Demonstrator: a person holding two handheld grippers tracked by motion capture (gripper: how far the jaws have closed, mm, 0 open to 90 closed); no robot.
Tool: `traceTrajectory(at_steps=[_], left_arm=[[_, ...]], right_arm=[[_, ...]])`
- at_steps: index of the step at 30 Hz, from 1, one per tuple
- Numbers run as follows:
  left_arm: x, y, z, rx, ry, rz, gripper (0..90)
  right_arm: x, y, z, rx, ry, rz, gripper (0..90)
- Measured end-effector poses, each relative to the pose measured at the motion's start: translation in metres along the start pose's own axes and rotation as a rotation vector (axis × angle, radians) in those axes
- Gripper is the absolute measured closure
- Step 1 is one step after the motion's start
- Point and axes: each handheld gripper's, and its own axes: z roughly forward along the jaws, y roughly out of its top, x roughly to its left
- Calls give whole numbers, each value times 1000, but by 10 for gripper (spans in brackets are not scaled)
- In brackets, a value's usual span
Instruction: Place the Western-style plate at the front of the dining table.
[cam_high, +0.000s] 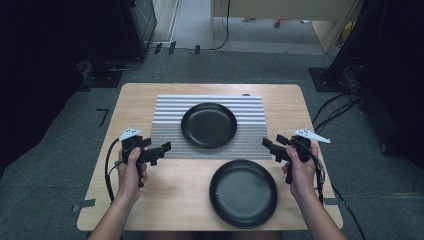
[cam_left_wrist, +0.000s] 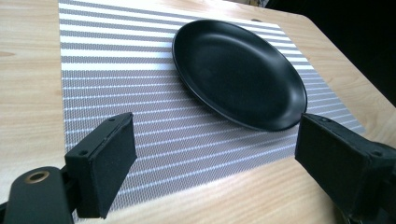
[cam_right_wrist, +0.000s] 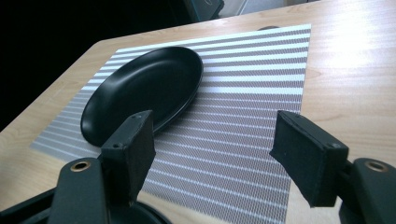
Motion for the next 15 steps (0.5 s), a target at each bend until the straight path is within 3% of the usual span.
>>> traceTrajectory(at_steps=[6,15], left_arm=[[5,-14,-14,1,16,14,117],[17,-34,-34,-6,23,-14,115]], right_arm=[[-6,-7,-16,-4,6,-9,284],[-24,-23,-41,-13,-11,-17,277]])
